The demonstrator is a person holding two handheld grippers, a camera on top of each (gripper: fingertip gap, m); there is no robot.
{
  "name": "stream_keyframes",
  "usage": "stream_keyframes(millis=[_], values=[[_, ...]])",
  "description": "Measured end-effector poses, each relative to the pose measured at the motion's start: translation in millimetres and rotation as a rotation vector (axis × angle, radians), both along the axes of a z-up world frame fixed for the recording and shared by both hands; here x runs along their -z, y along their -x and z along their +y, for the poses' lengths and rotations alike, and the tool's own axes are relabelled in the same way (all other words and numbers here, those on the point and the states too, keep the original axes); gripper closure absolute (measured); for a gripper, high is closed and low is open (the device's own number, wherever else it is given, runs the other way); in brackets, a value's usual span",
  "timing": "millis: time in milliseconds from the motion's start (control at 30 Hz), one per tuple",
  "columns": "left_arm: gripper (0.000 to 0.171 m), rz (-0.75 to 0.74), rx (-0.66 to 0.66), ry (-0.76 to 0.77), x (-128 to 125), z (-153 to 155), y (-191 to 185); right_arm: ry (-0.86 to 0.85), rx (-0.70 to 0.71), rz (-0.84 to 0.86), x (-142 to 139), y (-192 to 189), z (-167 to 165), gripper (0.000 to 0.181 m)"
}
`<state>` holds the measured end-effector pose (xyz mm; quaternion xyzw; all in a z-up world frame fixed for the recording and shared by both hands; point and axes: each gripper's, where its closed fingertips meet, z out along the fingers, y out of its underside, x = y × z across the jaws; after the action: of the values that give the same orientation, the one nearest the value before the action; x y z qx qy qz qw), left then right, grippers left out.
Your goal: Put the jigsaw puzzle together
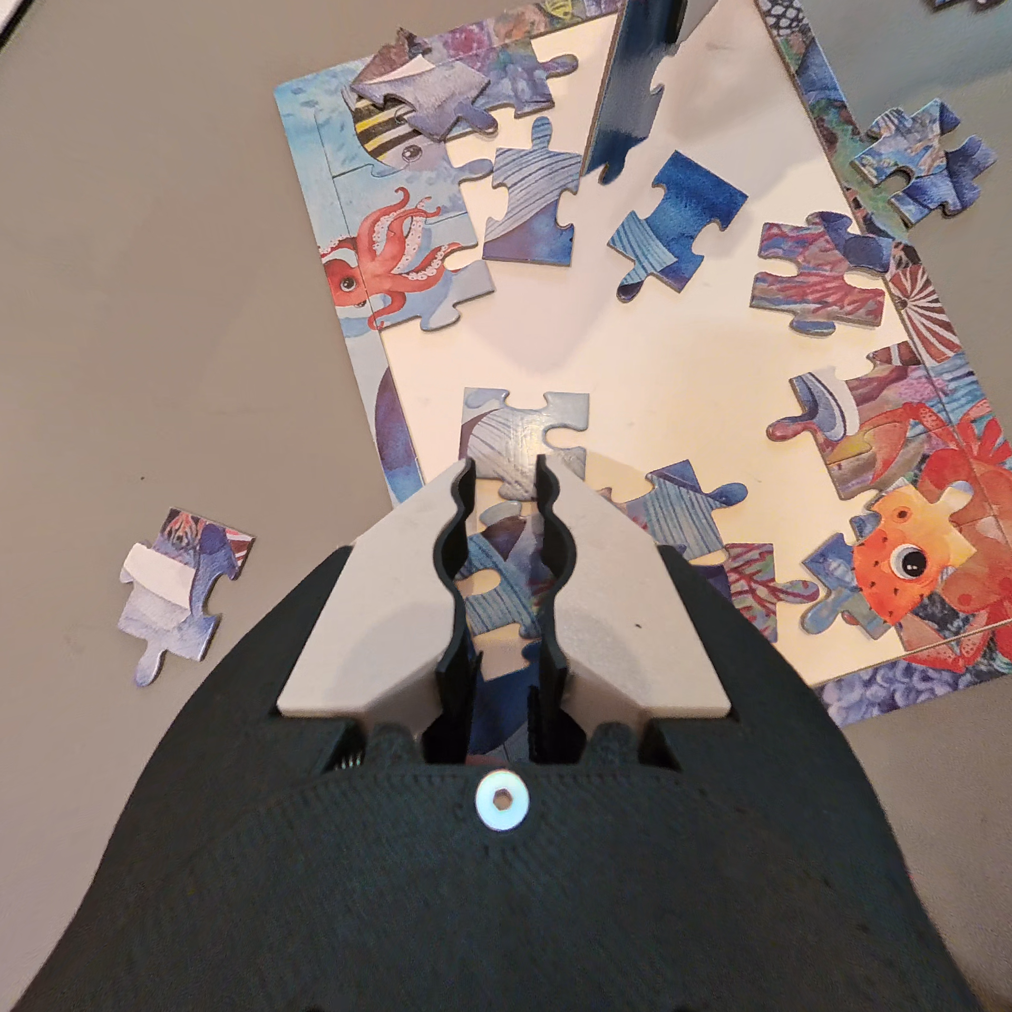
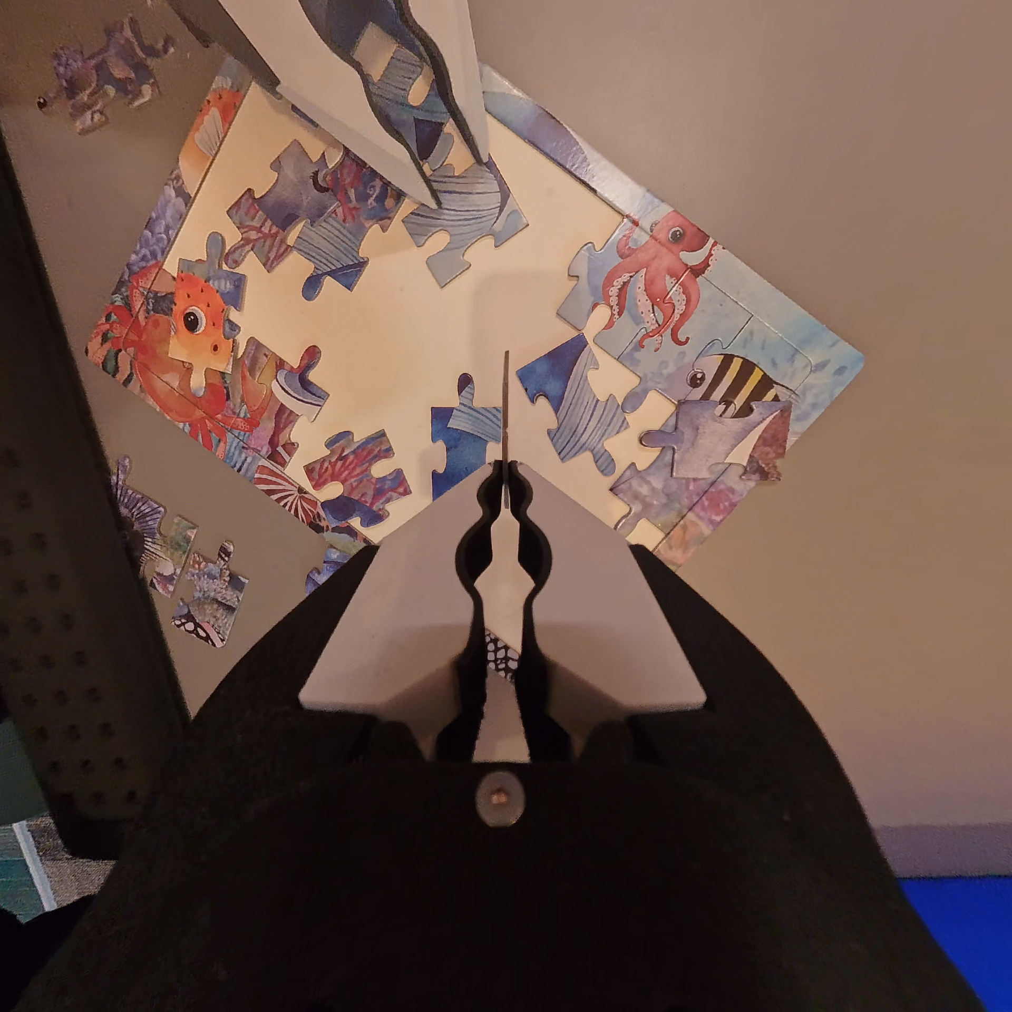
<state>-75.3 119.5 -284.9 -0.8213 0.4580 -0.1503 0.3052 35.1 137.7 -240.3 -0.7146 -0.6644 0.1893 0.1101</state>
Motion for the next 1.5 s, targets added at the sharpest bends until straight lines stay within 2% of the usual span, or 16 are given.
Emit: stream_keyframes(millis=[800,1300,1500], values=[[0.152,-0.004,0.106,-0.009,-2.1,-15.7,-28.9,0.012,-0.042,-0.082,6.6,-14.3,-8.7,0.181],[0.15,0.009,0.111,-0.016,-1.3,-15.9,-28.4,0.01,-0.059,-0.099,7.3,-17.4,-11.4,0.181],[0.151,-0.005,0.108,-0.023,-6.6,-15.9,-26.2,0.017,-0.12,-0.119,10.7,-18.1,-21.9,0.181]])
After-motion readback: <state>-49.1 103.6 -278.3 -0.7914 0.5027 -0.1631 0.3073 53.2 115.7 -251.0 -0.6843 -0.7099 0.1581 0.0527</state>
